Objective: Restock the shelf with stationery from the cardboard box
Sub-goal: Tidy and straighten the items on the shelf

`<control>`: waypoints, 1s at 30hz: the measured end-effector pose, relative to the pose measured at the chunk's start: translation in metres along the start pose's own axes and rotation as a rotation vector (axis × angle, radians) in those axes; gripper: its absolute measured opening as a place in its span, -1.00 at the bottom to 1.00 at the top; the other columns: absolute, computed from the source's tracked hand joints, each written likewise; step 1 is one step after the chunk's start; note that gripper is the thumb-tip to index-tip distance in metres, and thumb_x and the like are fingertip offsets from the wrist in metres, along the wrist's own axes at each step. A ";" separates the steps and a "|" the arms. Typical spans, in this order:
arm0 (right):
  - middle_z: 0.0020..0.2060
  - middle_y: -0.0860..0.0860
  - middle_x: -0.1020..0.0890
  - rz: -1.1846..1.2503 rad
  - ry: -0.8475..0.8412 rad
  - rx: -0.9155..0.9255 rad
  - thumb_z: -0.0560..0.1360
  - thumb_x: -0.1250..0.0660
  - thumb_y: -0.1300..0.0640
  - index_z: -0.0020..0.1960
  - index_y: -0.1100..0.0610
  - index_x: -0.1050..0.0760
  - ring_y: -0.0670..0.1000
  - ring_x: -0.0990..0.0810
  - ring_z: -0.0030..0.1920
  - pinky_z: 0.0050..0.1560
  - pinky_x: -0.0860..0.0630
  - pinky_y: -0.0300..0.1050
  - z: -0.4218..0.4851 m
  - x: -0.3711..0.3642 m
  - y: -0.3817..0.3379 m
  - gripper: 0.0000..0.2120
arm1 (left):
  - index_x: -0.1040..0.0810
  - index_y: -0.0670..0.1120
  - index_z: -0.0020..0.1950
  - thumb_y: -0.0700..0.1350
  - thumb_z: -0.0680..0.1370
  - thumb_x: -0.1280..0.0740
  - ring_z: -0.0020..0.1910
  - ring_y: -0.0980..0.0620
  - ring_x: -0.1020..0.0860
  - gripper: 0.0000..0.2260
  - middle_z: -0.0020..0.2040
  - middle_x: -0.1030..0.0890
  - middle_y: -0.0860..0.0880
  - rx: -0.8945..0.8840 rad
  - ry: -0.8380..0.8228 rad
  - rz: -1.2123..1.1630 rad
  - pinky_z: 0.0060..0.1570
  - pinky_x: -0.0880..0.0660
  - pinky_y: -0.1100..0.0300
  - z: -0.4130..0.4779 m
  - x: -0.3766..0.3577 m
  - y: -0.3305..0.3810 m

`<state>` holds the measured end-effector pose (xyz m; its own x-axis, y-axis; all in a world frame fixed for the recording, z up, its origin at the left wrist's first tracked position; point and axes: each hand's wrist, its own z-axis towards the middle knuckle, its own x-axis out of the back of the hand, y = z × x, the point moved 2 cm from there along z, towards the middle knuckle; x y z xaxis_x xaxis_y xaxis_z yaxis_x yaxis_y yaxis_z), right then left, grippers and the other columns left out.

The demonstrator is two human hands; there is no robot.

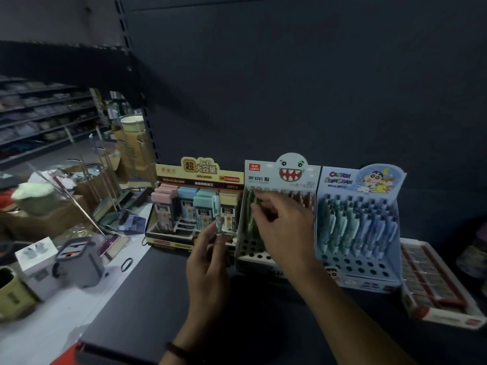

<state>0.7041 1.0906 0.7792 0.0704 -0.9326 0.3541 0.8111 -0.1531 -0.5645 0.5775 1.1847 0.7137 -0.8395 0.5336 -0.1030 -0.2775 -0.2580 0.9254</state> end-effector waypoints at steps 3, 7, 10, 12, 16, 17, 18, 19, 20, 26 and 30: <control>0.02 -0.08 -0.77 -0.029 -0.077 -0.047 0.58 -0.52 0.12 0.28 0.05 -0.70 -0.23 -0.65 -0.06 0.00 -0.61 -0.38 -0.001 0.000 0.000 -0.72 | -0.63 0.10 0.30 -0.19 0.69 -0.34 0.09 0.12 -0.68 -0.74 0.11 -0.72 0.16 0.011 0.024 0.021 0.03 -0.61 0.23 -0.001 0.000 0.004; 0.15 -0.09 -0.74 -0.080 -0.262 -0.104 0.65 -0.42 0.06 0.40 -0.03 -0.62 -0.31 -0.57 -0.04 -0.05 -0.32 -0.63 -0.001 -0.001 -0.003 -0.68 | -0.63 0.01 0.36 -0.28 0.70 -0.30 0.06 0.17 -0.70 -0.70 0.09 -0.73 0.17 -0.006 0.021 0.027 -0.04 -0.59 0.33 -0.002 -0.002 0.010; 0.00 -0.14 -0.70 -0.081 -0.397 -0.162 0.69 -0.35 0.04 0.51 -0.12 -0.50 -0.29 -0.54 -0.29 -0.08 -0.52 -0.35 0.000 -0.001 -0.007 -0.61 | -0.61 0.03 0.40 -0.21 0.73 -0.26 -0.04 0.03 -0.71 -0.71 0.06 -0.75 0.11 -0.016 0.012 0.074 -0.10 -0.68 0.03 -0.001 0.000 0.008; -0.09 -0.18 -0.68 -0.040 -0.441 -0.199 0.70 -0.34 0.06 0.53 -0.17 -0.45 -0.19 -0.61 -0.35 -0.17 -0.65 -0.26 0.000 -0.002 -0.005 -0.58 | -0.60 0.05 0.41 -0.21 0.74 -0.24 -0.04 -0.01 -0.71 -0.69 0.08 -0.75 0.10 -0.016 0.000 0.093 -0.06 -0.69 -0.13 -0.002 0.000 0.006; -0.21 -0.12 -0.71 0.150 -0.435 -0.285 0.69 -0.35 0.08 0.51 -0.29 -0.43 -0.02 -0.74 -0.30 -0.24 -0.74 0.06 -0.005 -0.001 0.000 -0.54 | -0.56 0.06 0.45 -0.31 0.73 -0.24 -0.04 -0.14 -0.69 -0.62 0.07 -0.72 0.09 -0.014 -0.040 0.096 -0.04 -0.67 -0.26 -0.003 -0.002 0.003; -0.22 -0.09 -0.73 0.204 -0.401 -0.303 0.69 -0.36 0.09 0.50 -0.28 -0.45 -0.02 -0.74 -0.31 -0.26 -0.73 0.06 -0.004 0.003 -0.001 -0.55 | -0.56 0.05 0.43 -0.31 0.72 -0.25 -0.07 -0.16 -0.69 -0.63 0.06 -0.71 0.07 -0.029 -0.048 0.084 -0.07 -0.67 -0.26 -0.003 -0.002 0.005; -0.23 -0.06 -0.73 0.253 -0.360 -0.315 0.68 -0.37 0.10 0.49 -0.24 -0.47 -0.04 -0.74 -0.32 -0.29 -0.72 0.02 -0.003 0.008 -0.003 -0.56 | -0.57 0.03 0.41 -0.32 0.71 -0.27 -0.09 -0.15 -0.70 -0.64 0.06 -0.71 0.05 -0.041 -0.059 0.066 -0.10 -0.68 -0.21 -0.004 -0.003 0.007; -0.23 -0.04 -0.73 0.295 -0.319 -0.320 0.67 -0.38 0.13 0.47 -0.19 -0.51 -0.05 -0.74 -0.33 -0.32 -0.70 -0.05 -0.002 0.014 -0.005 -0.58 | -0.58 0.01 0.39 -0.33 0.70 -0.28 -0.09 -0.13 -0.71 -0.65 0.08 -0.72 0.02 -0.049 -0.075 0.041 -0.12 -0.69 -0.12 -0.004 -0.005 0.010; -0.24 -0.02 -0.73 0.323 -0.284 -0.313 0.66 -0.41 0.14 0.43 -0.14 -0.57 -0.06 -0.74 -0.33 -0.33 -0.67 -0.09 0.000 0.021 -0.007 -0.62 | -0.59 -0.01 0.37 -0.33 0.69 -0.30 -0.08 -0.11 -0.72 -0.67 0.10 -0.72 -0.02 -0.050 -0.093 0.018 -0.12 -0.69 -0.02 -0.005 -0.008 0.012; -0.18 -0.05 -0.75 0.407 -0.181 -0.356 0.51 -0.59 0.06 0.17 -0.06 -0.69 0.00 -0.76 -0.20 -0.17 -0.69 0.05 0.001 0.059 0.001 -0.75 | -0.67 -0.10 0.20 -0.38 0.61 -0.42 -0.07 -0.13 -0.76 -0.75 0.02 -0.74 -0.10 0.010 -0.221 -0.095 -0.11 -0.70 0.04 -0.024 -0.039 0.027; -0.19 -0.08 -0.76 0.382 -0.041 -0.398 0.48 -0.61 0.10 0.09 -0.05 -0.71 -0.05 -0.76 -0.15 -0.07 -0.73 0.09 -0.006 0.087 0.014 -0.79 | -0.72 0.06 0.03 -0.35 0.50 -0.56 -0.09 -0.04 -0.77 -0.69 -0.06 -0.74 0.01 0.074 -0.190 -0.064 -0.17 -0.73 -0.01 -0.039 -0.069 0.034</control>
<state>0.7180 1.0051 0.7973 0.3455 -0.9338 0.0929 0.4416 0.0744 -0.8941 0.6081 1.1074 0.7378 -0.7159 0.6913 -0.0983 -0.2865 -0.1624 0.9442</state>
